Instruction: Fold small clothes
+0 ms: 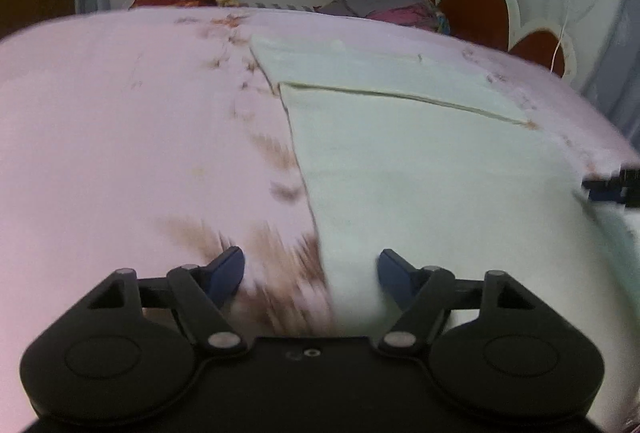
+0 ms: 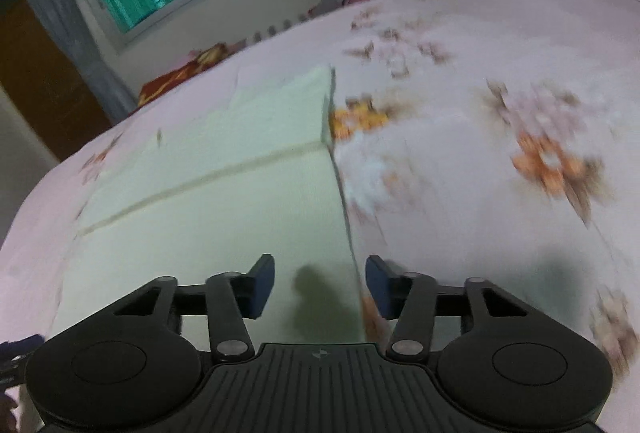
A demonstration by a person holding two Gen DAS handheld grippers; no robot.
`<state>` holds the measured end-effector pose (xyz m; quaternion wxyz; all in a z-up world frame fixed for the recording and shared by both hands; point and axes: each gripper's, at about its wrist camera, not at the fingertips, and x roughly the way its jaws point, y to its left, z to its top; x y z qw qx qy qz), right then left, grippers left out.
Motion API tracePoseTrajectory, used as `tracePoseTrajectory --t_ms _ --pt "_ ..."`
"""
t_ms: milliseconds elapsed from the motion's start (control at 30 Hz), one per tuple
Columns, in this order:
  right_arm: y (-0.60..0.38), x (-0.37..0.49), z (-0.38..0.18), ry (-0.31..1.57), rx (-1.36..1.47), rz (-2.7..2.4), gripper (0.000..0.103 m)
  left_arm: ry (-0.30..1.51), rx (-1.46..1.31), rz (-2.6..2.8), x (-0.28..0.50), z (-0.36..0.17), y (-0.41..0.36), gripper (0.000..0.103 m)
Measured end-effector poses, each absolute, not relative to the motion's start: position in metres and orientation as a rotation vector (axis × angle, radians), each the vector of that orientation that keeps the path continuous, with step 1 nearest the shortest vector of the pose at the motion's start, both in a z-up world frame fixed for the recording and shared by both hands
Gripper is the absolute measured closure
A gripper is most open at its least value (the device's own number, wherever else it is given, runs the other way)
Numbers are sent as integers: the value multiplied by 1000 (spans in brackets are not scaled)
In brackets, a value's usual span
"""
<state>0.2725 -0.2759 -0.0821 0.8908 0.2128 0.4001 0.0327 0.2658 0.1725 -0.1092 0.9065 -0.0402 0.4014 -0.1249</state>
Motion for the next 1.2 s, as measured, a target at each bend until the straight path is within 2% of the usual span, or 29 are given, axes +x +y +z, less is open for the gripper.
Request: tracePoseTrajectory --t_ms 533,667,767,800,833,867,900,933,1000,1067,1200 --pt "-311 121 -104 904 706 301 57 889 -401 -322 172 -113 174 33" --pt "-308 101 -109 912 778 358 66 905 -504 -349 165 -118 183 35" --pt "-309 98 -116 915 844 377 71 898 -552 -340 166 -123 189 46" --pt "-310 98 -117 912 865 377 73 894 -571 -330 167 -125 190 57" --pt "-311 100 -118 912 885 383 84 896 -586 -316 168 -128 192 66" --pt "-311 103 -120 920 898 389 94 898 -591 -300 170 -129 193 70" --pt "-311 105 -120 930 898 389 95 902 -589 -288 169 -130 193 79" --pt "-312 108 -119 930 892 393 95 903 -588 -280 169 -129 193 102" --pt "-312 108 -113 914 877 410 100 861 -643 -291 165 -127 196 101" --pt "-317 105 -103 866 875 421 100 806 -680 -300 157 -125 199 101" --pt "-326 97 -98 823 874 409 100 877 -607 -250 161 -139 192 100"
